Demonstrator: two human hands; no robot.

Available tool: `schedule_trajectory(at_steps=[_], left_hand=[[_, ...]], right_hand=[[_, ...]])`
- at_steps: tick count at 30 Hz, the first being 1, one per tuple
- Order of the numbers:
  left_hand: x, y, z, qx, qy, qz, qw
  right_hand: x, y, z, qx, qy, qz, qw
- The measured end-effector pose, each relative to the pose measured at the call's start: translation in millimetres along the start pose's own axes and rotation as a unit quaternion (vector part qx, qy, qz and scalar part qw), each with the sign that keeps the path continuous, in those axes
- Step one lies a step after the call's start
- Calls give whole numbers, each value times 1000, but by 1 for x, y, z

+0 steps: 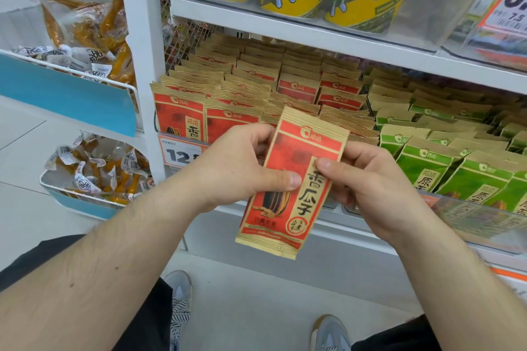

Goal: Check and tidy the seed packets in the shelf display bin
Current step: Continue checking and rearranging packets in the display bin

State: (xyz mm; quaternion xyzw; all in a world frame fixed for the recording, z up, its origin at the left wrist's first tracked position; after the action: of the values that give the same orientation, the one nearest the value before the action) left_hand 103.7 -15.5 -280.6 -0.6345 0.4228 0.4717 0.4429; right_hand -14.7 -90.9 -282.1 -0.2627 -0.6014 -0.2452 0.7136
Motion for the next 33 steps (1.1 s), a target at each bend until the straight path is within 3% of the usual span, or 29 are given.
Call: schedule_trajectory(at_steps=[3, 5, 7, 9, 11, 17, 19, 22, 25, 27, 30, 33], left_hand=[[-15, 3, 0, 26, 39, -69, 997], [-34, -19, -4, -53, 96, -113, 988], [-54, -41, -9, -130, 142, -220, 956], [-70, -47, -20, -144, 173, -339, 913], [-76, -39, -40, -103, 188, -429, 877], [-43, -14, -96, 73, 93, -611, 783], [-29, -10, -106, 113, 60, -624, 771], [-20, -6, -111, 121, 40, -600, 790], [-42, -7, -102, 50, 125, -557, 819], [-67, -11, -83, -31, 226, -530, 817], [-108, -22, -36, -185, 387, -483, 763], [-133, -41, 11, -305, 482, -412, 711]], right_hand=[[7, -4, 1, 22, -24, 11, 999], [11, -11, 1, 22, -30, 17, 999], [11, -22, 0, 7, -23, 14, 1000], [8, -28, -2, -2, -12, 8, 1000], [5, -31, -4, -8, -5, 2, 1000], [5, -36, -6, -23, -2, -19, 1000], [4, -37, -7, -24, 0, -18, 1000], [5, -40, -5, -29, -4, -19, 999], [7, -44, -4, -43, -13, -31, 999], [8, -47, -4, -55, -19, -36, 998], [7, -50, -4, -71, -23, -42, 996], [8, -52, -3, -86, -32, -56, 994]])
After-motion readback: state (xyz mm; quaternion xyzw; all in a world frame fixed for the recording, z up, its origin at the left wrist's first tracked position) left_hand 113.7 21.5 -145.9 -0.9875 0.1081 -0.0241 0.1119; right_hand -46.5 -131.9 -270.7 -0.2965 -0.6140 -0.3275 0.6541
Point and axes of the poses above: each hand's wrist, its own z-axis away from the middle knuckle, its own y-axis out of the palm, x = y × z, the point moved 10 cm from there along -z, towards the middle knuckle, and after that the axes turned 8 degrees about y, right-handed, at the moved point
